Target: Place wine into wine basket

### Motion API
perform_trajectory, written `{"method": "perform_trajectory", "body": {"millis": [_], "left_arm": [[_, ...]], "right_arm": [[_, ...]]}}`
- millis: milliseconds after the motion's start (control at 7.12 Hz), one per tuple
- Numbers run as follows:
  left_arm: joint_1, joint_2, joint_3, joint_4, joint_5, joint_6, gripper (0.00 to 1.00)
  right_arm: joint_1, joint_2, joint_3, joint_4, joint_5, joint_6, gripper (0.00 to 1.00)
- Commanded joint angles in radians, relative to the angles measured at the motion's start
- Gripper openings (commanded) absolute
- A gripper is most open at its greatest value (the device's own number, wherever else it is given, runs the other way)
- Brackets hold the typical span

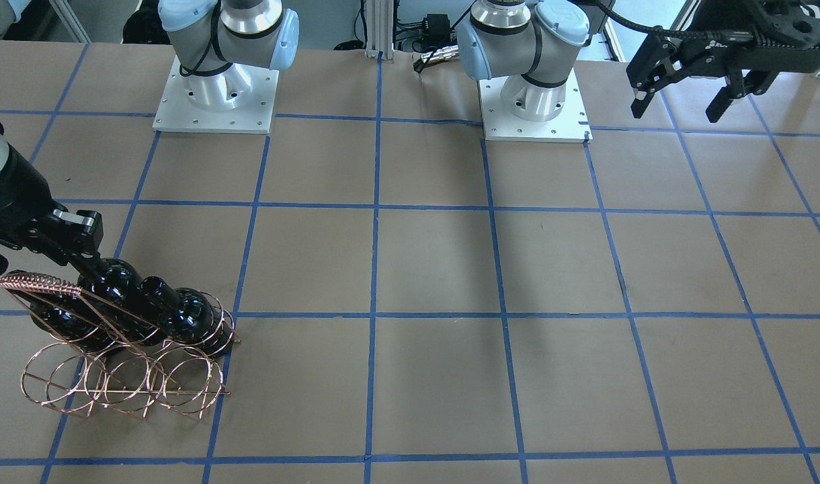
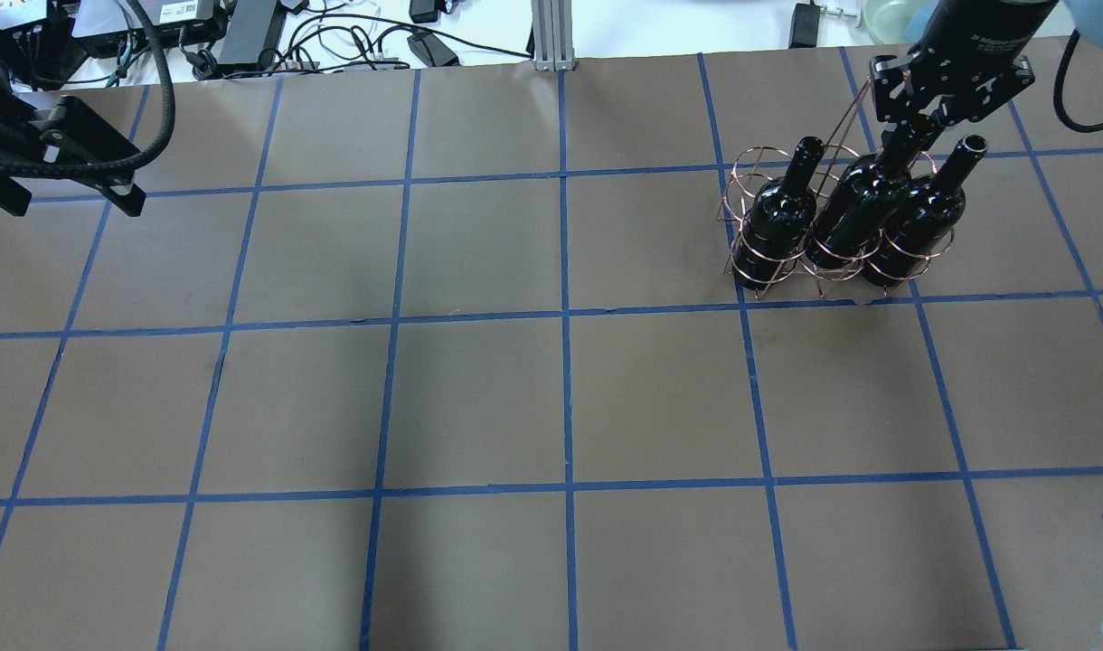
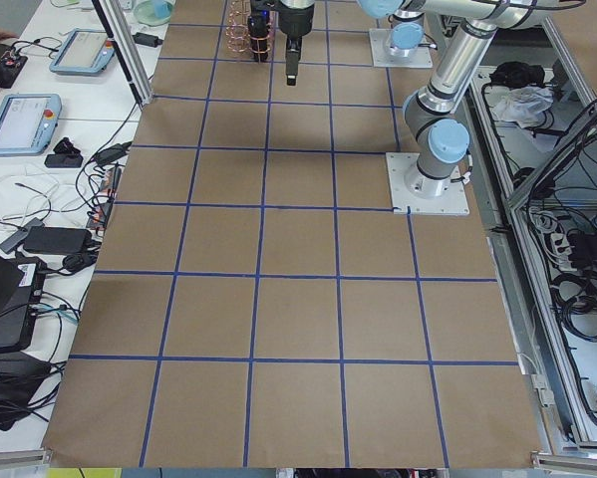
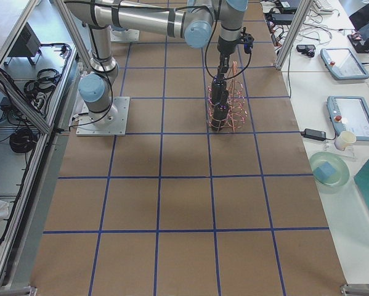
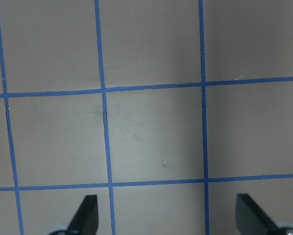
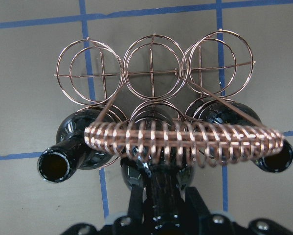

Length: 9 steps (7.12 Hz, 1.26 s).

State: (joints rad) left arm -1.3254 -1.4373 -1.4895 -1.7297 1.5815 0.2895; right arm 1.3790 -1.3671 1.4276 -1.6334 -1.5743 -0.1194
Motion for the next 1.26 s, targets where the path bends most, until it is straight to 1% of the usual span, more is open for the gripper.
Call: {"method": "perform_trajectory", "body": {"millis": [0,140,281,421,561,702,842,982,1123], "left_arm": [[0.000,0.000,0.000,-0.001,0.002,0.005,1.00],[0.000,0.000,-0.002,-0.001,0.002,0.005,1.00],[0.000,0.000,-0.002,-0.001,0.000,0.005,1.00],[0.000,0.000,-0.002,-0.002,0.002,0.005,1.00],[0.000,0.000,-0.002,-0.002,0.000,0.005,1.00],[0.000,0.000,-0.002,-0.001,-0.001,0.005,1.00],[0.000,0.000,-0.003,-0.002,-0.003,0.005,1.00],[0.000,0.000,-0.006,-0.001,0.000,0.005,1.00],[0.000,0.000,-0.006,-0.001,0.000,0.005,1.00]], "right_arm": [[0.000,0.002,0.004,0.000,-0.001,-0.002,0.00],[0.000,0.000,0.004,0.006,-0.003,0.004,0.17],[0.000,0.000,0.004,0.010,-0.010,0.006,0.60],[0.000,-0.009,0.004,0.012,-0.012,0.001,0.97],[0.002,-0.026,0.002,0.013,-0.012,0.000,1.00],[0.005,-0.076,0.001,0.035,-0.012,0.001,1.00],[0.008,-0.140,-0.001,0.103,-0.009,0.010,1.00],[0.012,-0.205,-0.001,0.137,0.002,0.012,1.00],[0.040,-0.228,0.002,0.174,-0.012,0.020,1.00]]}}
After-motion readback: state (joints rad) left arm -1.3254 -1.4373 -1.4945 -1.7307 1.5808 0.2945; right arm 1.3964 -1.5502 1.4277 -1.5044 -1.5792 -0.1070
